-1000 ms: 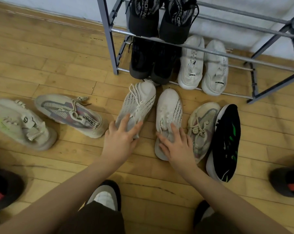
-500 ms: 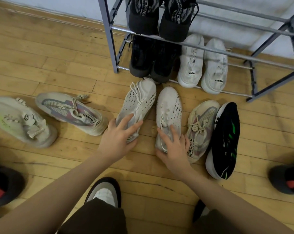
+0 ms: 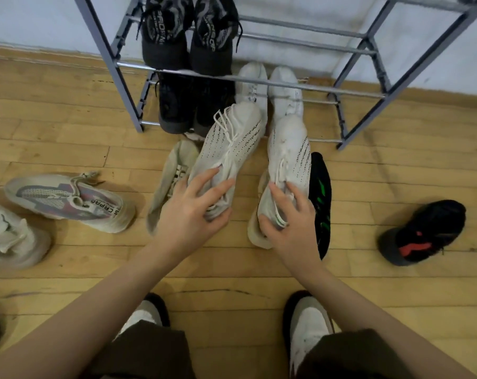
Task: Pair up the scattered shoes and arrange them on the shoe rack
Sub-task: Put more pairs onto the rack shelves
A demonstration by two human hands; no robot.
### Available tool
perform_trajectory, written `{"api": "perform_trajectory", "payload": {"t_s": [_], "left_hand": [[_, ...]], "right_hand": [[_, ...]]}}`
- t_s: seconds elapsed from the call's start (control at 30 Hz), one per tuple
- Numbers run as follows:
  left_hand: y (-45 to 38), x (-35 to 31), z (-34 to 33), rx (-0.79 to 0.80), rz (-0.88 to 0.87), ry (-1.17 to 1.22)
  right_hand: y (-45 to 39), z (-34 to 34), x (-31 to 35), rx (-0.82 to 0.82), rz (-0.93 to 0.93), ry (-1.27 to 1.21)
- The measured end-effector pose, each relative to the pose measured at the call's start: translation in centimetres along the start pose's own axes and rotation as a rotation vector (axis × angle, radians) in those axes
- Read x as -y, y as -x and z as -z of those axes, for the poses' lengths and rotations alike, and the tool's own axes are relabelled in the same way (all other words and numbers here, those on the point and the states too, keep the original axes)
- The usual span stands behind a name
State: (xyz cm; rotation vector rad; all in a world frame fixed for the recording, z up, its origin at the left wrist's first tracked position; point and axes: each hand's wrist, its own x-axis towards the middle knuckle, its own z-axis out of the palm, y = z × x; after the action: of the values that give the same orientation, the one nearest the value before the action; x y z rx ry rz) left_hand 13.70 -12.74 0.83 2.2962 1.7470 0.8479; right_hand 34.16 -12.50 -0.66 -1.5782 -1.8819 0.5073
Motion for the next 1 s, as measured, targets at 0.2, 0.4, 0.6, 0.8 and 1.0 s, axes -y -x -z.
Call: {"api": "perform_trajectory", "payload": {"t_s": [0.2, 0.4, 0.6, 0.8, 1.0], "left_hand": [[-4.0, -5.1, 0.0, -0.069, -0.122, 0.102], [-8.6, -7.7, -0.2, -0.106, -0.181, 0.142], [-12.5, -7.3, 0.0, -0.143, -0.158, 0.135], [-17.2, -5.3, 0.9, -0.163, -0.086, 0.091], [-22.1, -2.5, -0.4, -0.154, -0.063, 0.005]], "right_hand": [[-0.6, 5.3, -0.7, -0.183, -0.008, 0.060], [-3.3, 9.2, -0.5, -0.226, -0.012, 0.018], [-7.2, 10.2, -1.1, -0.275, 0.033, -0.025], [-14.0, 10.4, -0.9, -0.225, 0.083, 0.023], [-21.0, 8.9, -1.7, -0.163, 0.122, 0.037]]}}
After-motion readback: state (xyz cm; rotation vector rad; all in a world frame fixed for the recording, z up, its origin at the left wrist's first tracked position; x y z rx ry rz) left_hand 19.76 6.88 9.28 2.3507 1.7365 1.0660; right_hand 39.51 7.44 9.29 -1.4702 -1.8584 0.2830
